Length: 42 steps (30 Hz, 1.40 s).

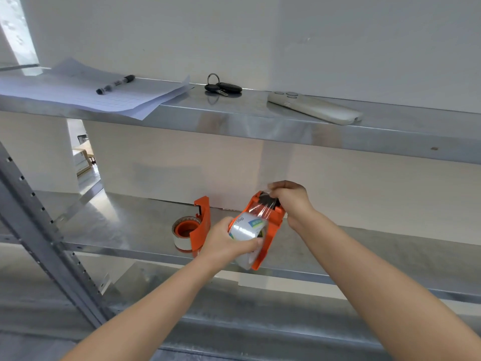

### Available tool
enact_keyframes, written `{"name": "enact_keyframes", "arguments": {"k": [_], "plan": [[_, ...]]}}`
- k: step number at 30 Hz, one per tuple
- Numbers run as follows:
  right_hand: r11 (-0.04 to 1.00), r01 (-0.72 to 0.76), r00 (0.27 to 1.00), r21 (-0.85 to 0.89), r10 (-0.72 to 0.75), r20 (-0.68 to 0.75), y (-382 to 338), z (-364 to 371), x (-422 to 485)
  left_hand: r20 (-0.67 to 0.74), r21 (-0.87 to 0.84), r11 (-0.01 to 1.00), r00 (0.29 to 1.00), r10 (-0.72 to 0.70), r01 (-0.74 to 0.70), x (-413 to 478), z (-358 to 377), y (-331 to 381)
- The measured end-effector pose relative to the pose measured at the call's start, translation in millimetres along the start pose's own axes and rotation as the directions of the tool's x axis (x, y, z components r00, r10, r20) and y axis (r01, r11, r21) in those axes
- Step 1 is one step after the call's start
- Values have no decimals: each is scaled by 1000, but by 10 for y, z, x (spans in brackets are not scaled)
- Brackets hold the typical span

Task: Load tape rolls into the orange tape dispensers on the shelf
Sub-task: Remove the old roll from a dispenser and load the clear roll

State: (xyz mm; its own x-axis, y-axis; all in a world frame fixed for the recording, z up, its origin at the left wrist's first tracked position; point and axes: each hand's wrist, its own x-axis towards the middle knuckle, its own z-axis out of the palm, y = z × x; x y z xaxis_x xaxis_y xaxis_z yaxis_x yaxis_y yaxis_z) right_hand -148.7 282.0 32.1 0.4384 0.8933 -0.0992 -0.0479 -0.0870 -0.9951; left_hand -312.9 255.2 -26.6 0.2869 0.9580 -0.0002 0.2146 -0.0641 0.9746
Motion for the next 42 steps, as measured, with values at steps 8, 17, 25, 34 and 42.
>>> {"name": "enact_keyframes", "arguments": {"k": [8, 17, 25, 34, 42], "plan": [[970, -221, 966, 97, 205, 156, -13, -122, 119, -21, 87, 996, 999, 27, -25, -78, 37, 66], [979, -200, 977, 32, 196, 81, 67, -324, 266, 12, 70, 996, 998, 55, -56, -167, -35, 11], [851, -495, 862, 173, 457, 219, 262, -299, 279, 1, 10, 997, 997, 82, -82, -227, -46, -4], [705, -601, 778, 375, 408, 478, 552, -141, 48, -19, -37, 995, 995, 94, -94, -245, -33, -9], [524, -565, 823, 638, 409, 393, 708, -162, 35, 39, -31, 996, 995, 89, -88, -242, -54, -37]]}}
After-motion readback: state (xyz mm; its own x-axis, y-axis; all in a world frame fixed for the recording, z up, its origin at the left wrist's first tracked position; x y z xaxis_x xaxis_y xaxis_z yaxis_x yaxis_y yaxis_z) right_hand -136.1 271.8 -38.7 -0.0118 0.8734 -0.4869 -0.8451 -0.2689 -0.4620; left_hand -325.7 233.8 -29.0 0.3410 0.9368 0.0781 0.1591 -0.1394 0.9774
